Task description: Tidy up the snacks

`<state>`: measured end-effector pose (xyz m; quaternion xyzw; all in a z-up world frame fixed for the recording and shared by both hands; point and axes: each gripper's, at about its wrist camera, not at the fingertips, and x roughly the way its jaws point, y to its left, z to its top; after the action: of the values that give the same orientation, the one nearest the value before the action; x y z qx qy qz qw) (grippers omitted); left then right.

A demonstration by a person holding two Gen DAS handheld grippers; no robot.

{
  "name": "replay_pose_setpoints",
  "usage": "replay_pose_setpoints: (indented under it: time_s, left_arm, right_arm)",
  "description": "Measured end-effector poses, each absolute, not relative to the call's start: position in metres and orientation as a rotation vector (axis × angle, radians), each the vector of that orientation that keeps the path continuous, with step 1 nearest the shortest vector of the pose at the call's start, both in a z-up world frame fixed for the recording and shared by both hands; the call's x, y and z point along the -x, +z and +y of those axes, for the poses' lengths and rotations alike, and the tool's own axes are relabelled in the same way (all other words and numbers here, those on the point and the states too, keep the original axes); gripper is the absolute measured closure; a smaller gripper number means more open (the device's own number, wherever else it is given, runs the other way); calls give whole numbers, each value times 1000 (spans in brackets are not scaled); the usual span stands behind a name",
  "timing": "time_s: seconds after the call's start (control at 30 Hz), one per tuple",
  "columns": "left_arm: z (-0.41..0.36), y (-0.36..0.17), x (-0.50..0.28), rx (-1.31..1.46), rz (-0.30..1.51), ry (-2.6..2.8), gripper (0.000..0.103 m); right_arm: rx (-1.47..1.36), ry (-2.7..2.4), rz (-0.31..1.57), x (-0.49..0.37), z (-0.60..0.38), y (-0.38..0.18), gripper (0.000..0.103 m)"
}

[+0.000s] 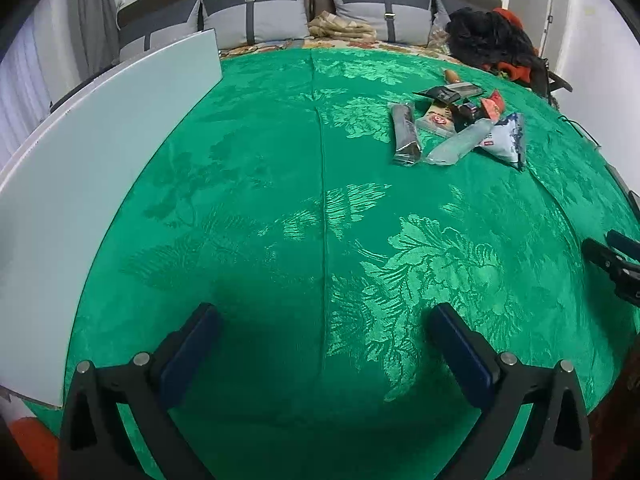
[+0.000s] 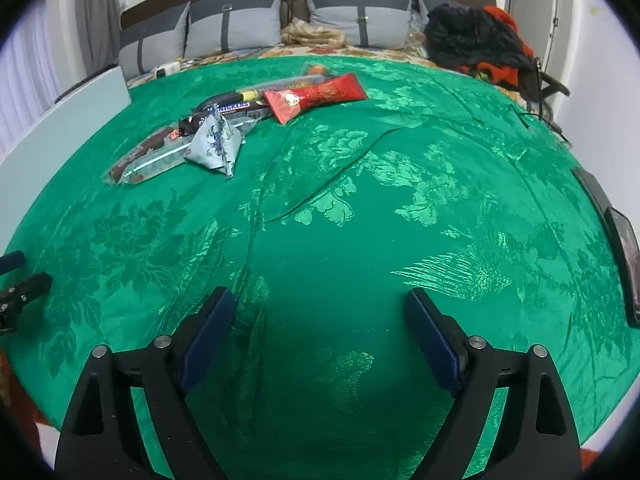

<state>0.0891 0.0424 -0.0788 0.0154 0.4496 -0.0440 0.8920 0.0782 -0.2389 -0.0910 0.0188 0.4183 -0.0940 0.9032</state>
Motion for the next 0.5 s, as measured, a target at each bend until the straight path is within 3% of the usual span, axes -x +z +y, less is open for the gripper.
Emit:
replay_pose_setpoints:
  time_s: [0.5]
  left_arm:
    - [47, -79, -78, -51, 901, -127, 0]
  right_arm:
    - [-111, -310, 947, -195, -345, -85, 7]
